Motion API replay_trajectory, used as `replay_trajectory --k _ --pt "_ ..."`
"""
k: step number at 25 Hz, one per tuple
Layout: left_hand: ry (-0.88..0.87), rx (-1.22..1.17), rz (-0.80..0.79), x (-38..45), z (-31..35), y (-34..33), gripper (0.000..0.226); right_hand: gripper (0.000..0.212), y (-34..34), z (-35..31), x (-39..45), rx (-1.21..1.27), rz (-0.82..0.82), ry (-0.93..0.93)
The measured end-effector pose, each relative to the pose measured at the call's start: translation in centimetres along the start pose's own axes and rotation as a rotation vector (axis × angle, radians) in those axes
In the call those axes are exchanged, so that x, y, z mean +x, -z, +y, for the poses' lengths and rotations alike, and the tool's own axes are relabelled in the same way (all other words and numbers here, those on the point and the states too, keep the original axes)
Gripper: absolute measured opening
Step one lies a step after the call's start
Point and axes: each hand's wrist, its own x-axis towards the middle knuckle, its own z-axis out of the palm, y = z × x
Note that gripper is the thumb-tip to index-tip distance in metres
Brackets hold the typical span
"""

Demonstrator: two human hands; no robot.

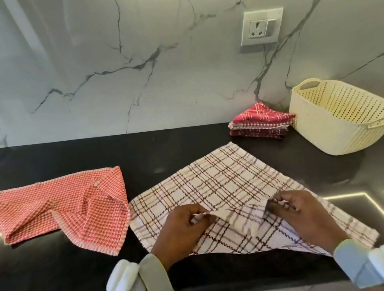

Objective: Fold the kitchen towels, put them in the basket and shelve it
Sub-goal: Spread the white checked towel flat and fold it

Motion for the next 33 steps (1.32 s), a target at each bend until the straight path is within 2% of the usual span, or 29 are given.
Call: replay_trajectory --k 3,7,12,16,21,24,26,28,30,32,33 --pt "0.075 0.046 0.023 4.8 1.2 0.8 0.027 0.027 1.4 0.6 4.8 -0.021 0.041 0.017" --pt "0.131 0.108 0.013 12.0 1.5 1.1 0.039 0.023 2.5 2.5 11.0 -0.051 0.064 -0.038" --pt "0.199 0.145 -0.004 19.7 0.3 0.4 0.031 0.023 2.5 6.6 17.4 -0.114 0.052 -0.13" --pt "0.159 0.13 0.001 23.7 -0.9 -0.6 0.024 0.022 2.5 8.5 20.7 -0.184 0.016 -0.149" --pt "0.024 0.124 0.067 27.5 -0.9 -0.4 0.02 0.02 3.3 8.4 23.5 -0.153 0.192 -0.136" --pt "0.083 0.318 -0.012 29.1 -2.3 -0.7 0.023 0.011 2.1 9.3 24.4 -0.27 0.126 -0.306" --pt "0.105 0.372 -0.036 29.1 -2.6 -1.1 0.028 0.01 1.3 9.0 24.0 -0.413 0.136 -0.411" --pt "0.025 0.469 0.003 28.8 -2.9 -1.6 0.035 0.026 0.4 8.3 23.3 -0.561 0.219 -0.408" --pt "-0.182 0.557 0.09 28.0 -2.2 -2.6 0.039 0.036 -1.1 7.0 22.0 -0.618 0.35 -0.261" --pt "-0.352 0.429 0.079 27.5 -1.0 -4.1 0.038 0.037 -3.7 5.9 20.1 -0.593 0.422 -0.135" --pt "-0.365 0.389 0.011 27.3 -1.0 -4.9 0.04 0.041 -5.3 5.8 19.1 -0.586 0.379 -0.127"
